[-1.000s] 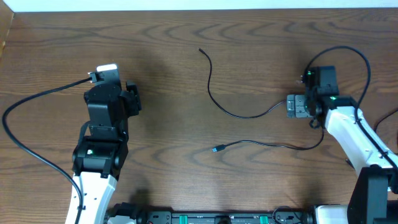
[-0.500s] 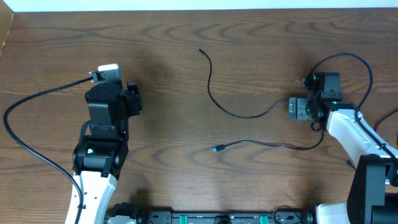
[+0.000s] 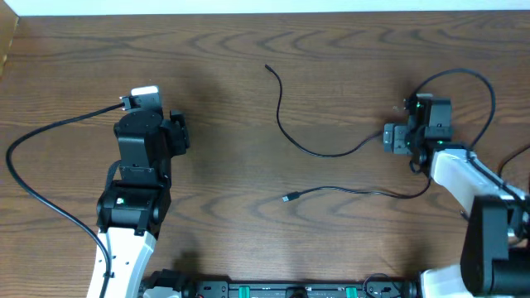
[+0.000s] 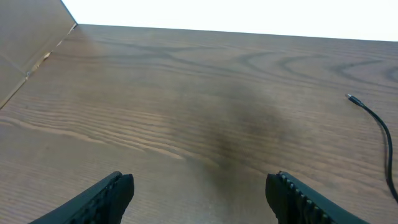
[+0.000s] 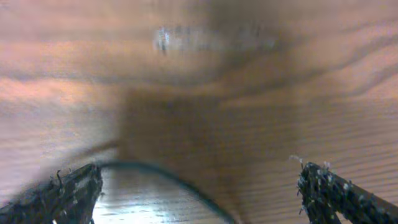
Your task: Untangle cables
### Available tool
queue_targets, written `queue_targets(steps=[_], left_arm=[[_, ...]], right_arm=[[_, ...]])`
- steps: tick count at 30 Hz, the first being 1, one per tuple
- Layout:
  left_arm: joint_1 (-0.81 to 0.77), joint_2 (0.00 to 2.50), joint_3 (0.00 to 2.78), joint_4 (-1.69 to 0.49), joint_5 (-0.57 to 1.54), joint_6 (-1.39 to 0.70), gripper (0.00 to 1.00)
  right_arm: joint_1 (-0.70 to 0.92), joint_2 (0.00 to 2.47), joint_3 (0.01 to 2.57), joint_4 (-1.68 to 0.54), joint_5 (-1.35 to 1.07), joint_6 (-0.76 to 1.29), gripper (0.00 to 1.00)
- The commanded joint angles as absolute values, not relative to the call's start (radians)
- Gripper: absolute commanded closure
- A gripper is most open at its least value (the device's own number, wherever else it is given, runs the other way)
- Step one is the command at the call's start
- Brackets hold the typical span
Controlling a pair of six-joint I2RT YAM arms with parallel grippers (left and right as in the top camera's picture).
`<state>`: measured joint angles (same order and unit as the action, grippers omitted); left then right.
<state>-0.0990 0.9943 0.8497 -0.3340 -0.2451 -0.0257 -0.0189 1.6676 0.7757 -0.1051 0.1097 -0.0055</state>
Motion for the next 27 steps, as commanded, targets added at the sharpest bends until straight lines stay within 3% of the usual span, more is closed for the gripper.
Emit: queue_targets(steps=[1,6,9,11,12,15,27], left_arm=[[-0.094,0.999,0.855,-0.336,-0.244,-0.02,0.27],[-0.094,0.999,0.855,-0.336,-0.244,-0.02,0.27],[-0.094,0.999,0.855,-0.337,-0.244,-0.02,0.27],[-0.094,0.999,0.855,-0.336,-0.244,-0.02,0.26],[-0.094,0.999,0.855,-0.336,-0.244,-0.02,0.27],[-0.094,0.999,0.855,-0.336,-0.244,-0.02,0.27],[-0.094,0.999,0.855,-0.34,-0.244,-0.02,0.27]], right_arm=[[-0.027,1.731,0.755,-0.097,0.124,-0.009,0.04],[-0.027,1.792,0.755,-0.084,0.124,-0.009,0.05],[-0.027,1.821,0.755,-0.067,0.124,-0.009,0.15],[-0.027,1.835,0.755,-0.059,0.124,-0.009,0.38],[-0.027,1.839,0.755,-0.055,0.124,-0.009,0.57],[-0.027,1.84,0.755,-0.043,0.125,-0.009,0.99],[-0.025,1.764,0.785,-0.066,0.12,0.054,0.99]])
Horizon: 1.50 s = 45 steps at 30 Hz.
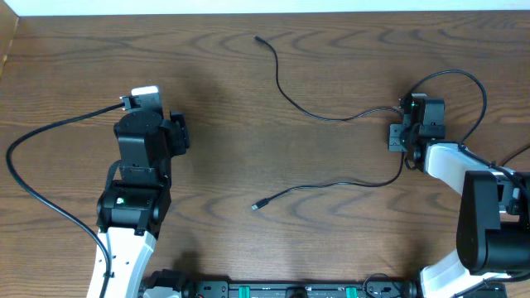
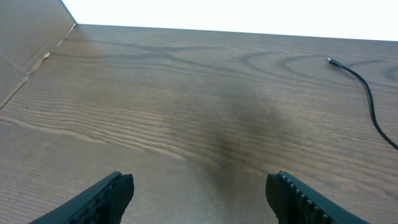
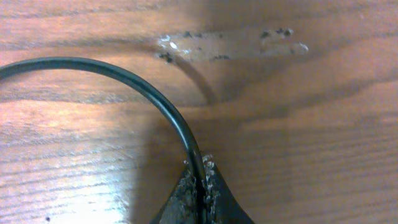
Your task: Untangle cables
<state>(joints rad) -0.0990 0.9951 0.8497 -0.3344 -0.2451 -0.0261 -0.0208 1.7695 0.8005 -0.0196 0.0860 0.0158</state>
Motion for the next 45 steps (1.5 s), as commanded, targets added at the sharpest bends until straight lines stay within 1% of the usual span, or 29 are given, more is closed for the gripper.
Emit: queue_targets(steps=[1,5,8,13,16,17,20,23,27,32,36,40,42,45], left_arm=[[-0.094,0.999,0.855,-0.341,-0.244,-0.02,0.27],[-0.094,0.999,0.855,-0.351,-0.244,-0.02,0.27],[-0.094,0.999,0.855,-0.357,-0.244,-0.02,0.28],[-0.094,0.999,0.855,-0.363,-0.244,-0.02,0.28],[-0.094,0.999,0.855,-0.363,-0.244,-0.02,0.28],[-0.094,0.999,0.855,-0.363,-0.244,-0.02,0.28],[-0.094,0.999,0.855,-0.363,-0.244,-0.02,0.28],[-0.094,0.999,0.855,-0.366,-0.244,-0.02,0.28],[-0.094,1.0,0.855,-0.366,-0.244,-0.02,0.28],[-0.094,1.016,0.855,-0.366,-0.244,-0.02,0.28],[-0.094,1.046,0.855,-0.366,-0.244,-0.021,0.28],[-0.095,1.09,0.855,-0.366,-0.243,-0.023,0.28],[-0.095,1.112,0.855,-0.366,-0.229,-0.024,0.28],[-0.095,1.143,0.855,-0.365,-0.173,-0.024,0.28]], right_arm=[[-0.025,1.728,0.796,-0.083,0.117,0.056,0.99],[-0.025,1.562,0.868,-0.17,0.1,0.055,0.99],[-0.025,1.418,0.97,-0.24,0.098,0.055,0.99],[-0.026,1.258,1.14,-0.246,0.103,0.043,0.99],[-0.027,1.216,1.238,-0.216,0.173,0.043,0.99],[-0.027,1.21,1.28,-0.196,0.239,0.037,0.99],[-0.039,1.214,1.339,-0.161,0.333,-0.037,0.99],[-0.081,1.229,1.364,-0.126,0.365,-0.11,0.99],[-0.205,1.274,1.367,-0.103,0.422,-0.132,0.99],[-0.442,1.398,1.38,-0.1,0.429,-0.099,0.99],[-0.603,1.507,1.407,-0.102,0.292,-0.067,0.99],[-0.734,1.608,1.452,-0.136,0.16,0.045,0.99],[-0.786,1.661,1.474,-0.172,0.109,0.088,0.99],[-0.841,1.739,1.486,-0.255,0.063,0.1,0.99]])
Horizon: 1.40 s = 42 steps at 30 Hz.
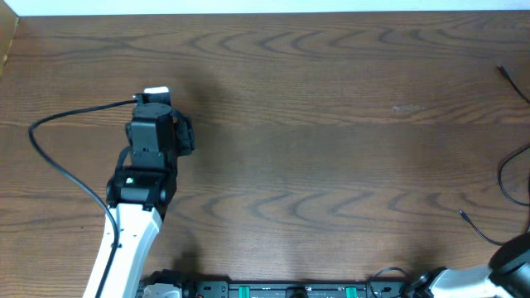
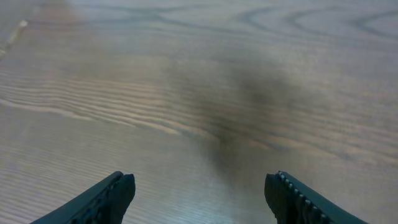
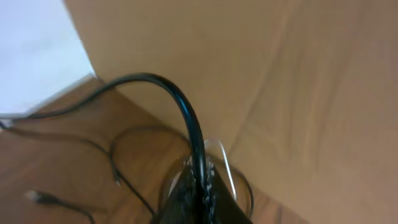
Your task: Untangle cables
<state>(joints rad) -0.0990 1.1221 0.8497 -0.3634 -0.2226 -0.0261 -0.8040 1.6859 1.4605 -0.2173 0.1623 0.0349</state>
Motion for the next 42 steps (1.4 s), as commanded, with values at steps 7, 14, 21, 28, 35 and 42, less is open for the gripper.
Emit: queue_targets(steps=[7,14,21,28,35,42], left_arm=[[-0.096,1.169,0.855,-0.358,-0.164,-0.024,0.28],[-0.096,1.169,0.855,-0.358,-0.165,-0.024,0.27],[-0.096,1.169,0.855,-0.358,-0.165,-0.024,0.27],[-0.096,1.169,0.855,-0.357,-0.165,-0.024,0.27],[-0.096,1.169,0.855,-0.346,-0.165,-0.023,0.27],[-0.096,1.157,0.855,-0.324,-0.167,-0.023,0.28]], right_arm=[[-0.871,1.905,1.486,-0.406,0.064,0.1,0.99],[-0.87,1.979,1.486,-0.48,-0.001,0.097,0.01],[-0.851,1.91,1.486,-0.52,0.009,0.149,0.01],[-0.763,1.724,1.486,-0.599,-0.046,0.173,0.01],[-0.492,1.522,1.486,-0.432,-0.138,-0.036,0.03],[-0.15,1.475,1.486,-0.379,0.171,-0.055,0.67]])
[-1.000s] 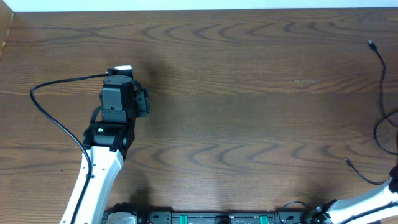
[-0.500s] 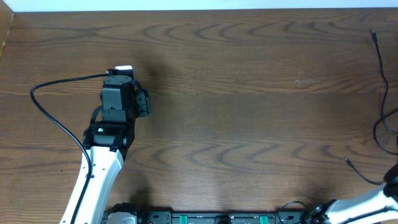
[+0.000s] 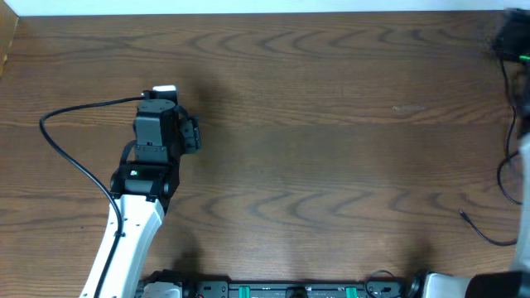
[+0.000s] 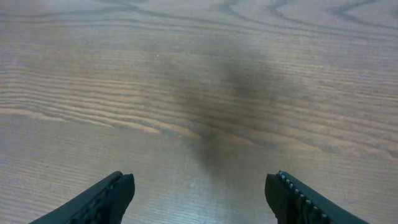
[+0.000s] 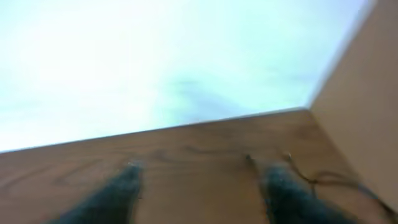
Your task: Untangle cables
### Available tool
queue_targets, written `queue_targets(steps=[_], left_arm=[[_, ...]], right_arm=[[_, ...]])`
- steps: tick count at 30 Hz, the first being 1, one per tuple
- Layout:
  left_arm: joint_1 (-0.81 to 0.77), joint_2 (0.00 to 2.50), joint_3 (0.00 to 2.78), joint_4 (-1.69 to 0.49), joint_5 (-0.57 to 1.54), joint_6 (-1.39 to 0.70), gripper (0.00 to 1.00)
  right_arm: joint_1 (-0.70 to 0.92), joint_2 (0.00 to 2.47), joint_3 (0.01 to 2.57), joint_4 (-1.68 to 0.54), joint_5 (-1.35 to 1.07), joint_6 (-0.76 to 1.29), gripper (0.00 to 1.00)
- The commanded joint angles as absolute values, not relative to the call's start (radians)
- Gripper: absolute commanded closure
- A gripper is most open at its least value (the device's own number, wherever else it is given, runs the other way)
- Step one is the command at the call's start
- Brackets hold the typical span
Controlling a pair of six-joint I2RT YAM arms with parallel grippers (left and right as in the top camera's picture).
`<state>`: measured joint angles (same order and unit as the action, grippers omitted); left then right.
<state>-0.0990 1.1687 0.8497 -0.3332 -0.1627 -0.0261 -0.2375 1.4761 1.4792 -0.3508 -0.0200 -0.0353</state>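
Note:
Only bits of the black cables (image 3: 500, 175) show in the overhead view, at the table's right edge, with one plug end (image 3: 464, 213) lying on the wood. In the blurred right wrist view thin cable strands (image 5: 317, 178) lie on the table by the right wall. My right gripper (image 5: 202, 180) is open with nothing between its fingers; from overhead it (image 3: 513, 37) sits at the far right corner, partly out of view. My left gripper (image 4: 199, 186) is open over bare wood, on the left side of the table (image 3: 192, 135), far from the cables.
The brown wooden table (image 3: 331, 149) fills the overhead view. A cardboard wall (image 5: 373, 124) stands along the right side. The left arm's own black lead (image 3: 58, 153) loops over the table's left part.
My right gripper was shut on a black cable next to the cardboard wall; now it is open and empty, facing the far right corner. The left arm has shifted slightly to the right.
Two black cables lay across the table's middle right, my right gripper open over one of them. Then it was shut on that cable. Later the cables were at the right edge, the gripper still holding one. Now it has let go; the left gripper stayed open throughout.

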Motion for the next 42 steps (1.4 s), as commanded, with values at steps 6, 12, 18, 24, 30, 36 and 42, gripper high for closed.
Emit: queue_targets(steps=[6,12,18,24,30,36,42], left_arm=[[-0.096,1.047,0.855,-0.313,-0.22,-0.012,0.27],[-0.096,0.877,0.855,-0.306,-0.233,-0.013,0.23],[-0.096,0.739,0.855,-0.313,-0.233,-0.012,0.21],[-0.096,0.649,0.855,-0.313,-0.234,0.007,0.19],[-0.096,0.59,0.855,-0.324,-0.237,0.006,0.15],[-0.096,0.579,0.855,-0.33,-0.237,0.006,0.02],[-0.096,0.579,0.855,-0.358,-0.237,0.006,0.02]], right_arm=[[0.022,1.394,1.485,-0.586,0.323,0.005,0.59],[0.113,1.214,1.47,-0.681,0.353,0.01,0.78],[0.189,0.982,1.435,-0.846,0.471,0.052,0.77],[0.247,0.696,1.355,-1.007,0.566,0.118,0.66],[0.248,0.419,1.298,-1.274,0.716,0.298,0.57],[0.233,0.241,1.248,-1.297,0.659,0.299,0.17],[0.233,0.233,1.171,-1.273,0.667,0.299,0.01]])
